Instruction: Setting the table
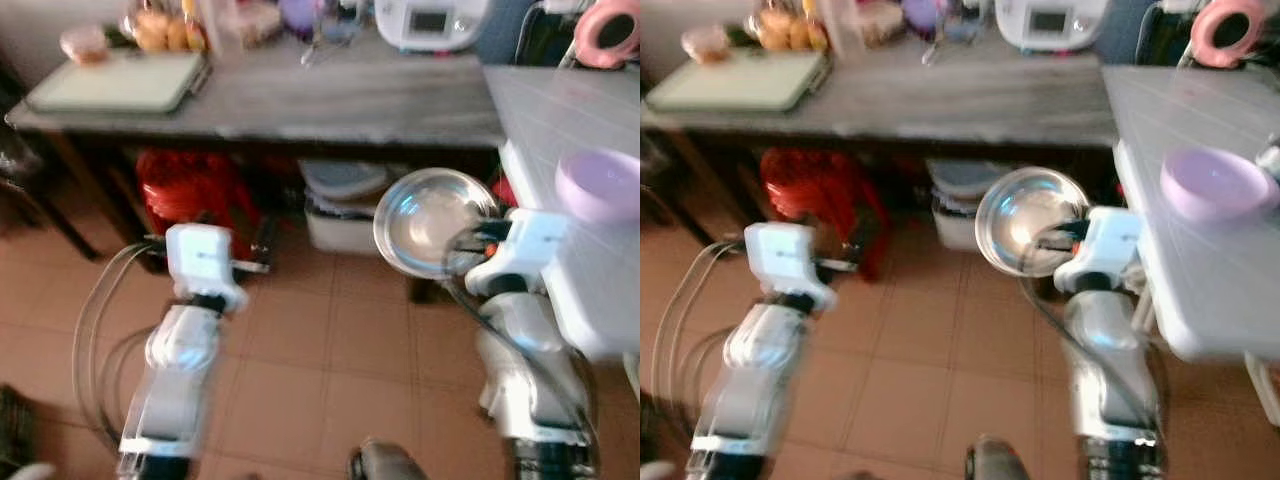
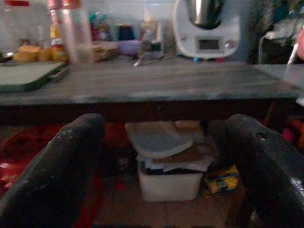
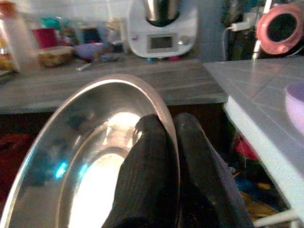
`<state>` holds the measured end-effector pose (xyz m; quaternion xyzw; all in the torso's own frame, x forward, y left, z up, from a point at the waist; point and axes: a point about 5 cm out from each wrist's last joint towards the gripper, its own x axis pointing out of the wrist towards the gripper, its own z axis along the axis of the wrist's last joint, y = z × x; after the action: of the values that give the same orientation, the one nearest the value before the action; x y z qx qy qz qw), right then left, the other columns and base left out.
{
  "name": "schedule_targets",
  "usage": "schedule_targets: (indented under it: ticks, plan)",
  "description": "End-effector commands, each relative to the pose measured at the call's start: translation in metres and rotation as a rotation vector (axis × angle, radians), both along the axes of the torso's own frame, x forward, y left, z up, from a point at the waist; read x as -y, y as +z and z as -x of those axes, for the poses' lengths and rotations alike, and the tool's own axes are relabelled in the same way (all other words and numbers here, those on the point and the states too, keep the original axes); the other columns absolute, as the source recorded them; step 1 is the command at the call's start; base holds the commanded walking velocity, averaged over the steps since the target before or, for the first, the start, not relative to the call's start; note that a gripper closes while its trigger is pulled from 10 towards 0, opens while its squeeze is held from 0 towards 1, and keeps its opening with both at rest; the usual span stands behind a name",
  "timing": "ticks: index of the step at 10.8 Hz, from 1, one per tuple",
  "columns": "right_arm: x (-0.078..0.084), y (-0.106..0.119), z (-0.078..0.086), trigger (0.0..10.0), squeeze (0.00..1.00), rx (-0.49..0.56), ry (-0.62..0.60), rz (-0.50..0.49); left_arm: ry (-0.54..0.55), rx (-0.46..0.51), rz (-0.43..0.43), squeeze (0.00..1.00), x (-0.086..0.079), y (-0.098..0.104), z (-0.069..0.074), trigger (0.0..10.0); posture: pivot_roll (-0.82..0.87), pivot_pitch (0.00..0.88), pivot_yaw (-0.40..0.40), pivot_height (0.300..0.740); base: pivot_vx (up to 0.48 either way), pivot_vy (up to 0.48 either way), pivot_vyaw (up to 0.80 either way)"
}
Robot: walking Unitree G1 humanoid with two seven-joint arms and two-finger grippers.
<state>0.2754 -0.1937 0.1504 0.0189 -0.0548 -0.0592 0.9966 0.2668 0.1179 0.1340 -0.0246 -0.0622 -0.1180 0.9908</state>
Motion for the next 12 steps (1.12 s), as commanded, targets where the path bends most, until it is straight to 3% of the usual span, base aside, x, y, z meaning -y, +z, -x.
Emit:
schedule_targets:
  ticks: [1,9,12]
  plan:
    - [-0.008,0.006,-0.003,0.0,0.0,0.033,0.026,-0.009,0.017,0.018,-0.022,0.0,-0.008,0.004,-0.001,10.0,-0.08,0.04,0.032,0.74,0.472,0.0,0.0]
    - [-0.012,0.013,-0.008,0.0,0.0,0.067,0.033,-0.006,-0.049,0.034,-0.025,0.0,0.003,0.005,0.002,10.0,-0.09,0.067,0.037,0.74,0.48,0.0,0.0]
    - [-0.022,0.011,-0.004,0.0,0.0,0.065,0.063,-0.004,-0.055,0.037,-0.024,0.0,0.002,0.006,0.003,10.0,-0.09,0.071,0.039,0.74,0.48,0.0,0.0]
